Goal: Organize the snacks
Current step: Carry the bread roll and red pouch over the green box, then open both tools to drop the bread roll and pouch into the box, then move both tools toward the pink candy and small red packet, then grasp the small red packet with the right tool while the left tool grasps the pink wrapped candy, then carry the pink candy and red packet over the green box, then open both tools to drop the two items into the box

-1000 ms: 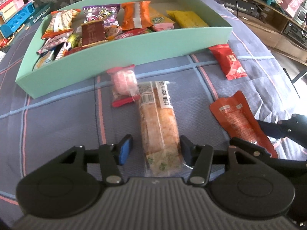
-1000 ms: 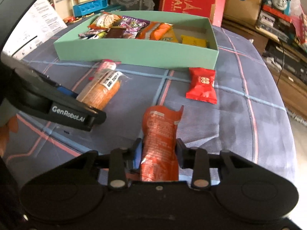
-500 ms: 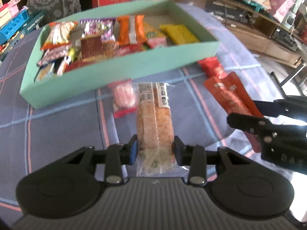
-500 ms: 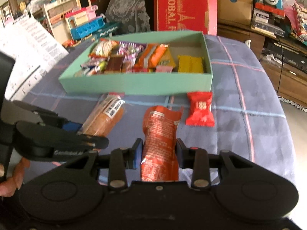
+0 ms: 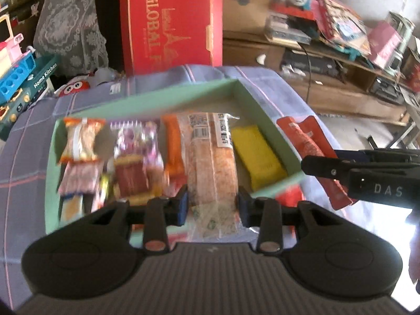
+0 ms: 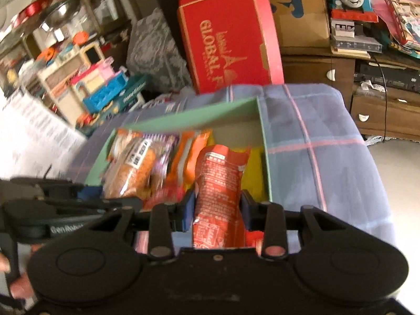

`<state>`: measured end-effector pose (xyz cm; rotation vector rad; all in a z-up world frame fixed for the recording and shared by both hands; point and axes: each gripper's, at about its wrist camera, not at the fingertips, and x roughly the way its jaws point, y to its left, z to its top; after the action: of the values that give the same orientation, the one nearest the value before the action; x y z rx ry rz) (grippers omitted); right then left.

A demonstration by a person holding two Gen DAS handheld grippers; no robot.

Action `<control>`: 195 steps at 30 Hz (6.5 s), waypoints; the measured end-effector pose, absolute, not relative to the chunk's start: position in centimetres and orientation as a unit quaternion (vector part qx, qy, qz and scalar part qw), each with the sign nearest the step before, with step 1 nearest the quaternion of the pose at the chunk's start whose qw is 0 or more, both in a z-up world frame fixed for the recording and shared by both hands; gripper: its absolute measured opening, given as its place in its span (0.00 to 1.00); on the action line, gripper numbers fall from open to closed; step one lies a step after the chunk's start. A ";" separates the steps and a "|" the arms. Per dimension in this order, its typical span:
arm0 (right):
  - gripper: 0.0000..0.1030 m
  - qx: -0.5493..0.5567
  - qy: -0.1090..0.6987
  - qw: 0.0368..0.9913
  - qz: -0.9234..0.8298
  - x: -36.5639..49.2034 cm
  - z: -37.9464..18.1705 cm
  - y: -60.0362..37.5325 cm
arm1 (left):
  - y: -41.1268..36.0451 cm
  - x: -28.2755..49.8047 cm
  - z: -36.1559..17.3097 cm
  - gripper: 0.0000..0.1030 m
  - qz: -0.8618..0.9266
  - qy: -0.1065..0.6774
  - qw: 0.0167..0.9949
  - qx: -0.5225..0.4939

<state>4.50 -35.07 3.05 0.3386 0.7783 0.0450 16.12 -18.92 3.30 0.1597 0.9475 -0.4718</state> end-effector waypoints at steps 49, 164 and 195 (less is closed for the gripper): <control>1.00 0.214 0.385 0.897 0.021 8.2 2.7 -35.9 | -16.5 17.4 0.4 1.00 -0.166 0.463 0.871 0.022; 0.30 0.206 0.371 0.905 0.008 7.3 2.0 -33.2 | -14.2 19.6 1.8 0.31 -0.210 0.432 0.877 0.005; 1.00 0.224 0.382 0.897 -0.009 10.0 0.4 -32.8 | -15.3 22.5 -1.1 1.00 -0.147 0.455 0.877 0.048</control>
<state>9.98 -32.78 0.40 0.4639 0.7913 -0.0193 22.50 -15.30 -1.06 0.0993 0.9489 -0.3062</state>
